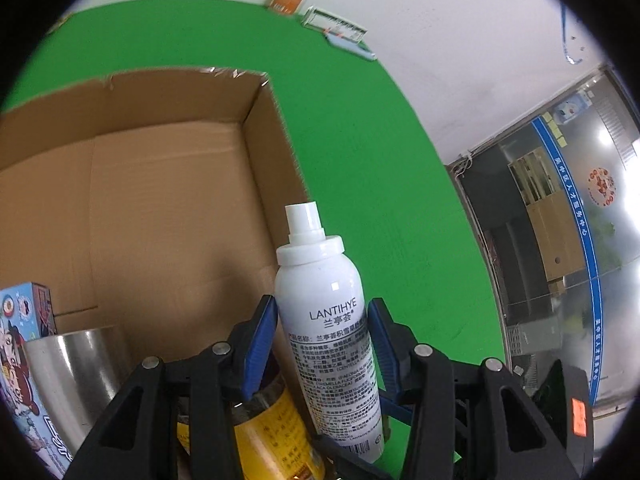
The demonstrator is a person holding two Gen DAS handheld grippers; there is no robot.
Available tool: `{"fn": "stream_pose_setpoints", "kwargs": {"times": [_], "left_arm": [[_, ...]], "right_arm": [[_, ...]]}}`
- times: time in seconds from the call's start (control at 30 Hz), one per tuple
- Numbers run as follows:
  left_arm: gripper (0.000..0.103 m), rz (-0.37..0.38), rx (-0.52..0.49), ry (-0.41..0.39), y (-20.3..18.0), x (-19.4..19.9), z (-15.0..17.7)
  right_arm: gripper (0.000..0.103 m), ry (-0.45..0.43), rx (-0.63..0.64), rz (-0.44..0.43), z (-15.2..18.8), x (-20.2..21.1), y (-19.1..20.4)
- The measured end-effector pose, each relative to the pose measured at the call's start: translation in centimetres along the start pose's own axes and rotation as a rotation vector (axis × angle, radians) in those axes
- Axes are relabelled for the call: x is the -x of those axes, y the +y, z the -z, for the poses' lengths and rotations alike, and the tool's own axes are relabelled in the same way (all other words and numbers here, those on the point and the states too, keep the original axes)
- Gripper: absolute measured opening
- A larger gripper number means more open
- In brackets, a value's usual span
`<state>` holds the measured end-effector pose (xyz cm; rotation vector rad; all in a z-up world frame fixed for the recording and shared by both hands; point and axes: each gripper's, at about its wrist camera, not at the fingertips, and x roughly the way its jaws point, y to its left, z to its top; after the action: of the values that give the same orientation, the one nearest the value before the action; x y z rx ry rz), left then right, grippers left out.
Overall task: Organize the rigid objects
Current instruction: 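Lower the spray bottle upright beside the yellow jar and open the right gripper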
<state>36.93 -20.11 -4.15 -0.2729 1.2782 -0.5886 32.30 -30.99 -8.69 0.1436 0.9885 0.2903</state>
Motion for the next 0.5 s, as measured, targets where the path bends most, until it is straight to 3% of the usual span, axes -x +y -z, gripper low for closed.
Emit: {"fn": "stream_pose_setpoints", "kwargs": {"times": [0.13, 0.3, 0.37, 0.5], "left_arm": [[0.046, -0.074, 0.000, 0.047, 0.3, -0.8, 0.4], [0.045, -0.021, -0.077, 0.014, -0.4, 1.8, 2.0], [0.047, -0.047, -0.133, -0.060, -0.5, 5.0, 3.4], [0.050, -0.209, -0.236, -0.268, 0.6, 13.0, 8.2]], "right_arm": [[0.045, 0.028, 0.011, 0.028, -0.2, 0.1, 0.9], [0.051, -0.030, 0.015, 0.058, 0.4, 2.3, 1.4], [0.052, -0.084, 0.025, 0.049, 0.7, 4.0, 1.4], [0.052, -0.170, -0.041, 0.055, 0.7, 6.1, -0.8]]}}
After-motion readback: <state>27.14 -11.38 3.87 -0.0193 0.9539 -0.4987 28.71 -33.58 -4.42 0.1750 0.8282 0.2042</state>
